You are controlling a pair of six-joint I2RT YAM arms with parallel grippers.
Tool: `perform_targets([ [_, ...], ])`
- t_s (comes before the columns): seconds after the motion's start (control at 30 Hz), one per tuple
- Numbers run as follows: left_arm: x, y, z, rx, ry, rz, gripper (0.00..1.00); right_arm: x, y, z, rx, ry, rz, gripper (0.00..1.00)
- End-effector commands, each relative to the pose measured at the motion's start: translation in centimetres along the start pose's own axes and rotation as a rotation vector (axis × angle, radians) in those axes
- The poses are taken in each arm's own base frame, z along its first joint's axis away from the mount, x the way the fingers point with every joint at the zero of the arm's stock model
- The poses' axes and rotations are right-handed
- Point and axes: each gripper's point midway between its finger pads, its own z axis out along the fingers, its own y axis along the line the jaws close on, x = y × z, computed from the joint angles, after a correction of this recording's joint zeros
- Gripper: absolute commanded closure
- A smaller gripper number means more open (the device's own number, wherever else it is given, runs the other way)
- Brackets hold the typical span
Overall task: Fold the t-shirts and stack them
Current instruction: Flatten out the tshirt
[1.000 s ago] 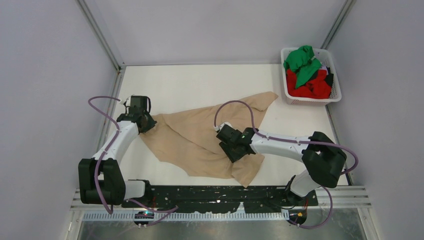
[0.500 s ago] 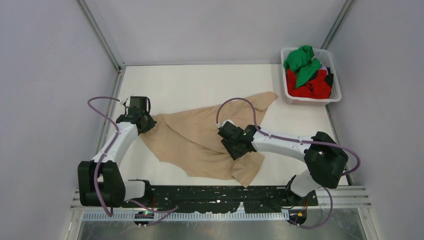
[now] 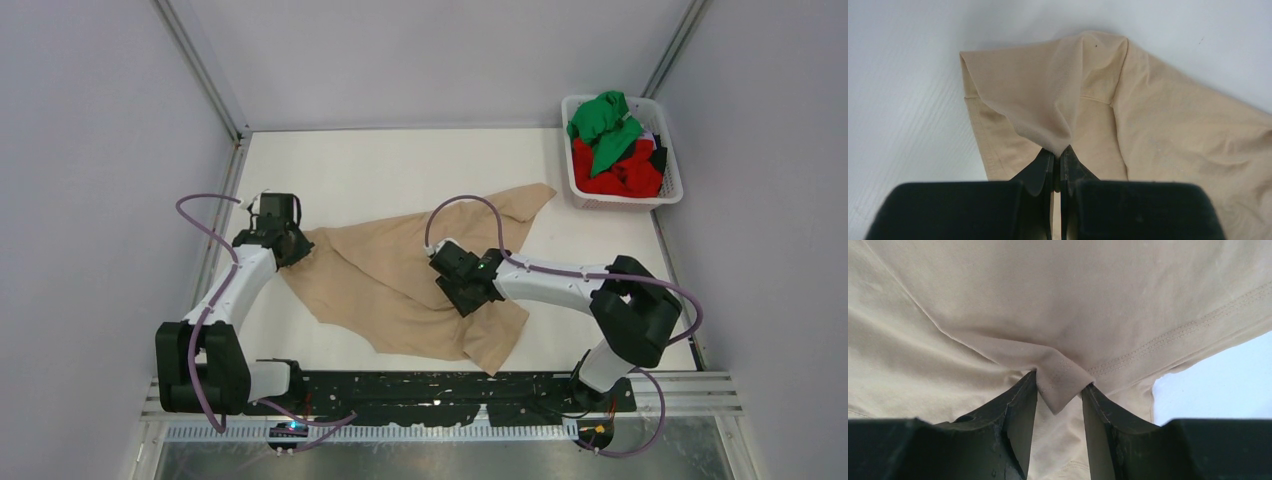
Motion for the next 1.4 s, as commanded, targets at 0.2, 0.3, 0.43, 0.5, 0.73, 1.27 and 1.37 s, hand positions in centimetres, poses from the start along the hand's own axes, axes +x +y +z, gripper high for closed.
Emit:
perform_targets([
  [0.2, -0.9, -0.8, -0.2, 0.048, -0.032, 0.001, 1.0, -4.0, 1.2, -0.2, -0.07, -0.103, 0.067, 0.56],
  [0.3, -0.9, -0.8, -0.2, 0.046, -0.033, 0.001, 1.0, -3.9, 1.4, 0.2, -0.086, -0.094, 0.084, 0.56],
  [0.43, -0.9, -0.8, -0.2, 0.047, -0.032, 0.002, 1.0, -3.5, 0.9, 0.7, -0.069, -0.082, 0.105, 0.56],
  [0.5, -0.9, -0.9, -0.2, 0.049, -0.031, 0.002, 1.0, -3.4, 0.4, 1.0, -0.054, -0.081, 0.123, 0.57],
  [0.73, -0.9, -0.7, -0.3, 0.047, -0.038, 0.001, 1.0, -3.5, -0.8, 1.9, 0.0, -0.094, 0.176, 0.72],
  [1.27, -4.4, -1.0, -6.1, 0.136, -0.231, -0.044, 1.0, -8.8, -10.5, -8.2, 0.263, -0.557, 0.494, 0.95],
  [1.37, -6.3, -1.9, -10.3, 0.231, -0.319, -0.066, 1.0, -10.2, -13.0, -12.7, 0.313, -0.727, 0.529, 0.95],
])
